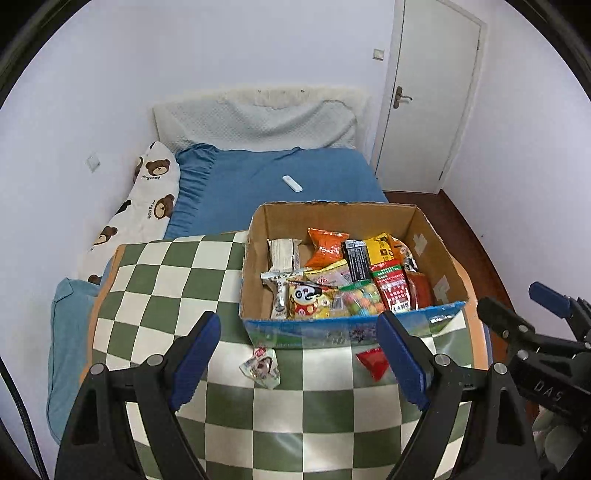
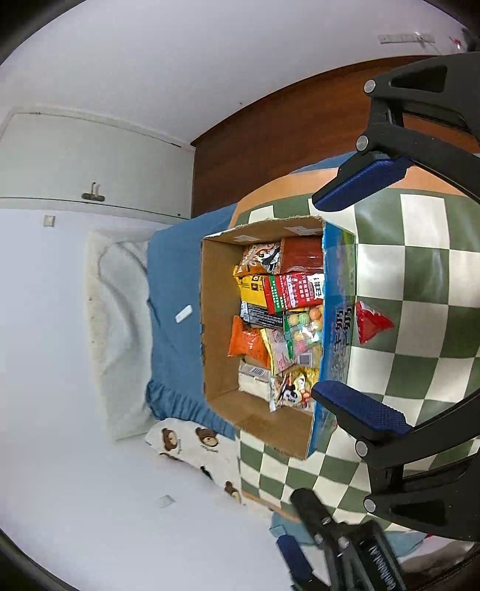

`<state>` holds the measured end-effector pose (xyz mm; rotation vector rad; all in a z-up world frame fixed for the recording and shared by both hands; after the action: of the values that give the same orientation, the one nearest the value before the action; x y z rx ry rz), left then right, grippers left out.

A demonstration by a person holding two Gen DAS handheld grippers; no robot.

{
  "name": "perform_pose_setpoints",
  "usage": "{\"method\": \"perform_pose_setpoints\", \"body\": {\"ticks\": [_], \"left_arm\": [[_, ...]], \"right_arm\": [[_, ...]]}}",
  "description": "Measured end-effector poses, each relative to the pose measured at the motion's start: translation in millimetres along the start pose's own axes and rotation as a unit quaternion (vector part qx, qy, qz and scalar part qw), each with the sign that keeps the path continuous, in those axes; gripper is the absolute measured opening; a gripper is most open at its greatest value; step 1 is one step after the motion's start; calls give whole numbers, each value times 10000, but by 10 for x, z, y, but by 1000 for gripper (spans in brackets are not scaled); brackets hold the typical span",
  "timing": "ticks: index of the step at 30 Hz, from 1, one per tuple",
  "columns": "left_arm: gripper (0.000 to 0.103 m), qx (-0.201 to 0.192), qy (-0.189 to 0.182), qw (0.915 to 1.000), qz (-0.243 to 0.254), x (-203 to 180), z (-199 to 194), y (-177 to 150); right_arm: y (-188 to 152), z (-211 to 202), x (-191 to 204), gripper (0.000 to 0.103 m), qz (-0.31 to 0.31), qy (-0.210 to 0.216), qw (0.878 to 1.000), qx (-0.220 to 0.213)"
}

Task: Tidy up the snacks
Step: 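Move both tools down to the last two snacks on the blanket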

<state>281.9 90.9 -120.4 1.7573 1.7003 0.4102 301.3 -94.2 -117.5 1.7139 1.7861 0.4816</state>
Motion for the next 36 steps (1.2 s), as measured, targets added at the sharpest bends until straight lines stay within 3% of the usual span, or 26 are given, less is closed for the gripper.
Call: {"method": "perform_pose_setpoints", "body": {"ticks": [11, 20, 28, 32, 36], "left_arm": [[86, -281, 13, 9996, 76, -113, -308, -77], [86, -209, 74, 9997, 68, -83, -191, -50], [86, 347, 377, 9983, -281, 350, 334, -226], [86, 833, 544, 9933, -583, 678, 688, -427], [86, 1343, 580, 9852, -897, 961, 1030, -680]], "right_arm": [[-151, -450, -136, 95, 246, -1, 9991, -339], [-166, -366, -189, 95, 347, 43, 9991, -248], [-369, 376, -76, 95, 593, 344, 9963, 522], [-572, 917, 55, 81, 647, 448, 9915, 1039], [-818, 1486, 240, 81, 796, 612, 9809, 1665]]}}
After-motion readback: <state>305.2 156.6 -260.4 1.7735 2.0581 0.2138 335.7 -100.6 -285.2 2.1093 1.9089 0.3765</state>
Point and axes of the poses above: each gripper's, at about its wrist camera, not at the fingertips, and z roughly the way its jaws point, x to its left, y to its top, the point moved 6 cm from there along z, roughly the way its jaws point, and after that the axes turned 13 degrees about -y, right-handed, at the moved point
